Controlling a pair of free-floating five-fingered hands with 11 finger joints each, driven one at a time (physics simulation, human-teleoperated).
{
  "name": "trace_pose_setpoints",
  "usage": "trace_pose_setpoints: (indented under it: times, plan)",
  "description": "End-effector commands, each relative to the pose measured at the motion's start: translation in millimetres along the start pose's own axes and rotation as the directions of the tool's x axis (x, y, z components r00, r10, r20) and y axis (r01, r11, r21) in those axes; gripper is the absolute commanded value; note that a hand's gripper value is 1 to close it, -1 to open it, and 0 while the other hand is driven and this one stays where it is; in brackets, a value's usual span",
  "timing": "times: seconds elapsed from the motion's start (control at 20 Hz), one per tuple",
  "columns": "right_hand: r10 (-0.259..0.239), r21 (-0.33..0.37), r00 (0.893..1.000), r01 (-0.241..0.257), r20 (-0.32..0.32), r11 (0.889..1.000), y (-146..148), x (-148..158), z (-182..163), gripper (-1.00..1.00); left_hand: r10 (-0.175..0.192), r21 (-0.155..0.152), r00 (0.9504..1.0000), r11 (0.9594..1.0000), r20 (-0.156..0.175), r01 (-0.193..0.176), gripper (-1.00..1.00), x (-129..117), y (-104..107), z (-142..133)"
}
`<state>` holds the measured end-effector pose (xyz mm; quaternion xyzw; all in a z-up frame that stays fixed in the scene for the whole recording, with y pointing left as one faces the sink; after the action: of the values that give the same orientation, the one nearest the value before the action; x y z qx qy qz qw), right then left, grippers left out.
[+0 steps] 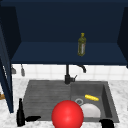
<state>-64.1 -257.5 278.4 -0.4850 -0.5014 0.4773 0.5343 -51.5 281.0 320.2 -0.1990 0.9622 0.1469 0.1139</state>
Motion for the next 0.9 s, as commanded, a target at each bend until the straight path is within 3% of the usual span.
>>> trace_pose_setpoints:
  times: [0.0, 0.45, 0.6, 0.65, 0.85]
  plan:
    - [0.000, 0.000, 1.000, 0.000, 0.000, 1.000, 0.0, 0.0, 0.0, 0.00, 0.042, -0.135, 0.9991, 0.9899, -0.011, -0.043, -1.00, -6.2, -2.9, 1.1]
    - [0.000, 0.000, 1.000, 0.000, 0.000, 1.000, 0.0, 0.0, 0.0, 0.00, 0.052, -0.146, 0.9985, 0.9879, -0.016, -0.054, -1.00, -19.4, -3.8, 11.5]
    - [0.000, 0.000, 1.000, 0.000, 0.000, 1.000, 0.0, 0.0, 0.0, 0.00, 0.057, -0.162, 0.9982, 0.9850, -0.017, -0.059, -1.00, -21.4, -3.3, 14.4]
    - [0.000, 0.000, 1.000, 0.000, 0.000, 1.000, 0.0, 0.0, 0.0, 0.00, 0.064, -0.185, 0.9976, 0.9805, -0.023, -0.068, -1.00, -22.7, -1.5, 11.4]
    - [0.000, 0.000, 1.000, 0.000, 0.000, 1.000, 0.0, 0.0, 0.0, 0.00, 0.064, -0.194, 0.9977, 0.9787, -0.020, -0.067, -1.00, -30.7, 2.8, 16.1]
